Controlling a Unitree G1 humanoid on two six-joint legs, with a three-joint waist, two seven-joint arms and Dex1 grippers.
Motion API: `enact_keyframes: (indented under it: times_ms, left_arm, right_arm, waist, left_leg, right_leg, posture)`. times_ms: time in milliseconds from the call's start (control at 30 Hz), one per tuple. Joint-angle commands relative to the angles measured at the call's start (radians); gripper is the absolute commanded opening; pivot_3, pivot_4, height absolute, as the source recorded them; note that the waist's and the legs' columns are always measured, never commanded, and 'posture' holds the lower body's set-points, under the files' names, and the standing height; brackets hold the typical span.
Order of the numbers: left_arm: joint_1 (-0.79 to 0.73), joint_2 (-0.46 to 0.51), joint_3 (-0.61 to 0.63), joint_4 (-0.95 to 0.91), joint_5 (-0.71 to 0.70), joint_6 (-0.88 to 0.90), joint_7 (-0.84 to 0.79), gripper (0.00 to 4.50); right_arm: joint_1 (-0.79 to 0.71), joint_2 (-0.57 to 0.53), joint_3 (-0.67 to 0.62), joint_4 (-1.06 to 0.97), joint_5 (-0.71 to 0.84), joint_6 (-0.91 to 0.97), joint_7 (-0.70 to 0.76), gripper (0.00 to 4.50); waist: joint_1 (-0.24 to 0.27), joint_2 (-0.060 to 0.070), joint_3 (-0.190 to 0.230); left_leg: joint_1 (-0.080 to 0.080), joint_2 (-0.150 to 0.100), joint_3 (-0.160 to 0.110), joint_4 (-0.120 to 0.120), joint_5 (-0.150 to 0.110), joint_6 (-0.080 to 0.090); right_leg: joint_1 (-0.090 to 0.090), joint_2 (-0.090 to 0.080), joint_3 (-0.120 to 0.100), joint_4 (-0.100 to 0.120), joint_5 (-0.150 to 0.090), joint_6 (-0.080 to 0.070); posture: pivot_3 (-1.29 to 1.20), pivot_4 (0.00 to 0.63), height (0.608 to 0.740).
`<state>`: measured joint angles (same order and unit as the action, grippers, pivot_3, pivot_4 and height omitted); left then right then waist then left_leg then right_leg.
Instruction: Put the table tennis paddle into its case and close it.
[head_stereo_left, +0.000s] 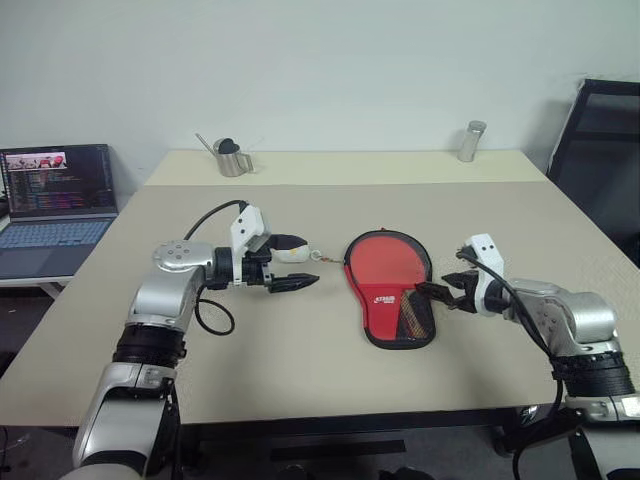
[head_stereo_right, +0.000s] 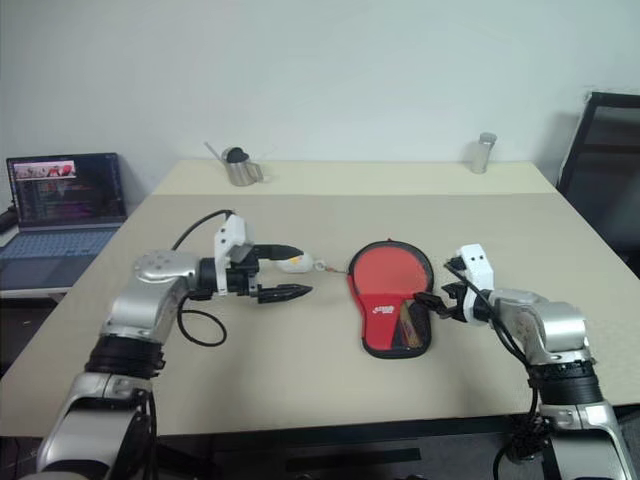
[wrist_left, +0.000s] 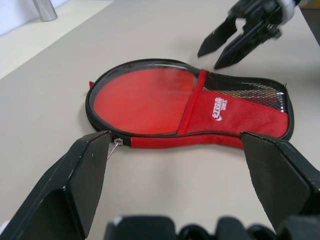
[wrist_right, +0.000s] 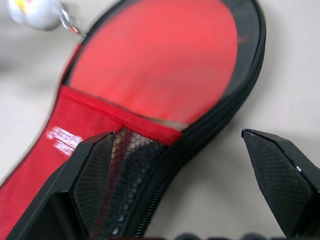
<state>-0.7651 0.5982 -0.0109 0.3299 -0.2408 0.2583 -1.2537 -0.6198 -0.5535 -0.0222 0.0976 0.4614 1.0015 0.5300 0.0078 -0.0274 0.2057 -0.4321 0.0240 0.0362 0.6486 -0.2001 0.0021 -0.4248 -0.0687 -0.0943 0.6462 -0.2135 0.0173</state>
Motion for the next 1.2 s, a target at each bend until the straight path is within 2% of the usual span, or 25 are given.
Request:
enact_keyframes:
  times_ms: [33, 467, 567, 800, 967, 1200]
  left_arm:
    - [-0.005, 0.018, 0.021, -0.075, -0.032, 0.027, 0.018, 4.50]
    - [-0.029, 0.020, 0.007, -0.096, -0.051, 0.056, 0.026, 4.50]
    - [-0.025, 0.027, 0.003, -0.106, -0.059, 0.067, 0.010, 4.50]
    - [0.007, 0.052, 0.005, -0.132, -0.066, 0.084, -0.007, 4.50]
    - [0.044, 0.073, 0.012, -0.169, -0.088, 0.111, -0.020, 4.50]
    - [0.236, 0.182, 0.029, -0.286, -0.160, 0.159, -0.121, 4.50]
  right_arm:
    - [-0.018, -0.001, 0.005, 0.012, -0.018, -0.035, 0.030, 4.47]
    - [-0.032, 0.051, 0.085, 0.065, -0.087, -0.067, 0.072, 4.47]
    - [-0.046, 0.063, 0.088, 0.109, -0.101, -0.066, 0.078, 3.90]
    - [-0.059, 0.090, 0.126, 0.158, -0.112, -0.052, 0.127, 1.59]
    - [-0.067, 0.118, 0.124, 0.189, -0.120, -0.045, 0.138, 0.11]
    - [-0.075, 0.179, 0.132, 0.109, -0.086, 0.004, 0.147, 0.05]
  waist:
    - [-0.001, 0.000, 0.000]
    - [-0.009, 0.000, 0.000]
    - [-0.011, 0.000, 0.000]
    - [-0.012, 0.000, -0.001]
    - [-0.014, -0.001, -0.002]
    - [-0.029, -0.001, -0.002]
  left_leg:
    - [0.000, 0.000, 0.000, 0.000, 0.000, 0.000]
    - [0.001, 0.001, 0.000, 0.000, 0.000, 0.000]
    - [0.002, 0.002, 0.002, 0.000, 0.000, 0.000]
    - [0.003, 0.003, 0.002, 0.000, 0.000, 0.000]
    - [0.007, 0.005, 0.004, 0.000, 0.000, 0.000]
    - [0.011, 0.007, 0.006, -0.004, 0.000, 0.000]
  right_leg:
    - [0.000, 0.000, 0.000, 0.000, 0.000, 0.000]
    - [0.000, 0.001, 0.001, 0.001, 0.000, 0.000]
    - [0.000, 0.002, 0.002, 0.001, 0.000, 0.000]
    - [0.000, 0.004, 0.002, 0.001, 0.001, -0.001]
    - [0.003, 0.005, 0.004, 0.001, 0.001, -0.002]
    - [0.003, 0.008, 0.008, 0.001, 0.001, -0.004]
  posture:
    - [0.00, 0.150, 0.740]
    - [0.00, 0.150, 0.740]
    - [0.00, 0.150, 0.740]
    - [0.00, 0.150, 0.740]
    - [0.00, 0.150, 0.740]
    - [0.00, 0.150, 0.740]
